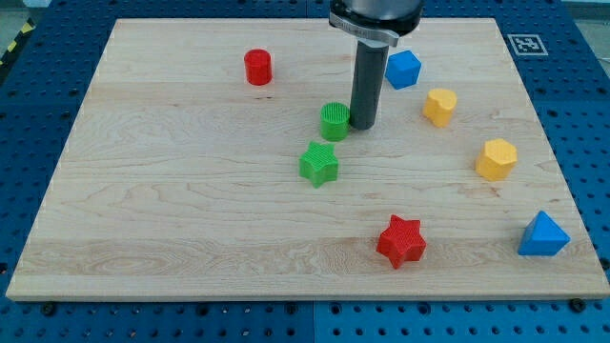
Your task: Move the green circle to the top side of the green star
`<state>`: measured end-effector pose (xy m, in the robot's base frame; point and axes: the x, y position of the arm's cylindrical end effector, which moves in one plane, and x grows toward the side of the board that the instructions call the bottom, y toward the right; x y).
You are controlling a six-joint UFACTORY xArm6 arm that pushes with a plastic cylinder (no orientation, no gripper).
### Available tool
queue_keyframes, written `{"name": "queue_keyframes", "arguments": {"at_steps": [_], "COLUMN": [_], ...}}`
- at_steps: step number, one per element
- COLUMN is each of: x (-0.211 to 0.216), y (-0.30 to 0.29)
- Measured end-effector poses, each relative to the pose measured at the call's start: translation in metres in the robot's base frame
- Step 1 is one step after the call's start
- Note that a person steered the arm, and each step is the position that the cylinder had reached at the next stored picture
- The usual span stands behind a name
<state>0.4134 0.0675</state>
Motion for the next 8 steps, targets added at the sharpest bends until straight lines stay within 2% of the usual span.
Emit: {"name": "queue_keyframes", "arguments": {"at_steps": [2,6,8], "x": [0.019,0.004,-0.001], "y": [0.000,-0.042,-0.007]}}
